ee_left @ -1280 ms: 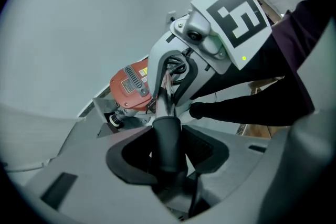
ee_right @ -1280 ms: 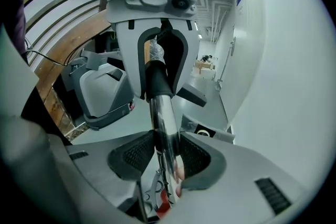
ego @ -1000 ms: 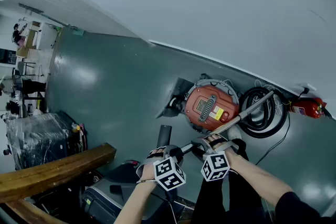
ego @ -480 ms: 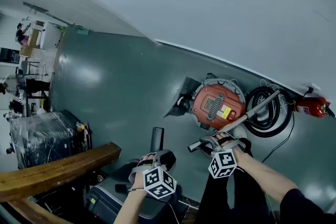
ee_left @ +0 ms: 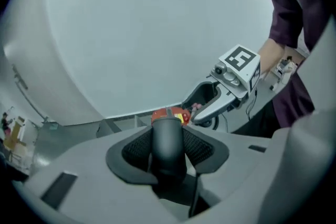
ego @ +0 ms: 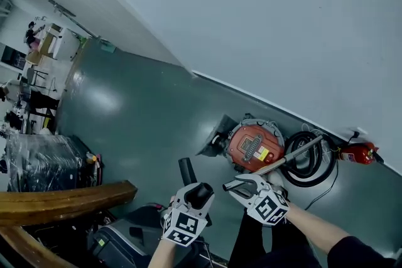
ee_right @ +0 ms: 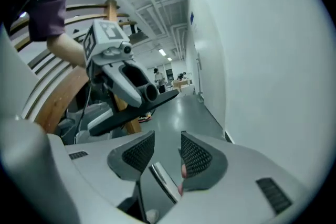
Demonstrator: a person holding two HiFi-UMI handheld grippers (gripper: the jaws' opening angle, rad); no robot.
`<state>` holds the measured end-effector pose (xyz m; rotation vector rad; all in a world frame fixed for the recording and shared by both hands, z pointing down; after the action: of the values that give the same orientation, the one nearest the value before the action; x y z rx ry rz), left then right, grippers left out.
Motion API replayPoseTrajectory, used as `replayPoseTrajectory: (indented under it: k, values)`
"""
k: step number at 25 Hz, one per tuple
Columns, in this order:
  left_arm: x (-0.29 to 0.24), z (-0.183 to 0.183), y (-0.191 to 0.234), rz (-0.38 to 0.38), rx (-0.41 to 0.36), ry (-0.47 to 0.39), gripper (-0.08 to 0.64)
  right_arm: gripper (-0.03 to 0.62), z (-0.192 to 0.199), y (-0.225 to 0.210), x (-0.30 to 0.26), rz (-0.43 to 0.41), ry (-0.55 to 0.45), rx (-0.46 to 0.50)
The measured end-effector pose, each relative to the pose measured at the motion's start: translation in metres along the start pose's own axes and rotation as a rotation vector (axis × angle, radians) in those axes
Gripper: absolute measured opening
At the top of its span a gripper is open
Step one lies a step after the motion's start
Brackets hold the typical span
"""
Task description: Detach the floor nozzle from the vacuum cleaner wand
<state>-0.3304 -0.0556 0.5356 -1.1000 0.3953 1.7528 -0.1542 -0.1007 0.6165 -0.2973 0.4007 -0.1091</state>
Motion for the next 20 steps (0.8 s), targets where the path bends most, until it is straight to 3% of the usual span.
replayPoseTrajectory:
  k: [3, 8, 14, 20]
  values:
    - [0.023, -0.029, 0.003, -0.063, 0.115, -0.144, 0.176, 0.154, -0.042, -0.008, 0.031, 0.032, -0.134, -0.085]
    - [0.072, -0.062, 0.008, -0.169, 0.294, -0.331, 0.176, 0.08, -0.111, -0.008, 0.075, 0.093, -0.4, -0.205]
    - [0.119, -0.086, 0.008, -0.308, 0.469, -0.487, 0.176, 0.053, -0.174, 0.012, 0.109, 0.108, -0.489, -0.164]
    - [0.152, -0.103, 0.009, -0.452, 0.535, -0.599, 0.176, 0.041, -0.214, 0.027, 0.122, 0.115, -0.544, -0.12]
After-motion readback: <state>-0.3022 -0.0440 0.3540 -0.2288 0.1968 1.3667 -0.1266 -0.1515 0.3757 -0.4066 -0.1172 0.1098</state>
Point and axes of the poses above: the fingertips, and each gripper's own axes: x backward along the fingers, y to its left, z out of its underside, the point moved 10 cm from there along x, backward along the fingers, and after that the axes turned 14 degrees about -z, right-handed, at the moved point
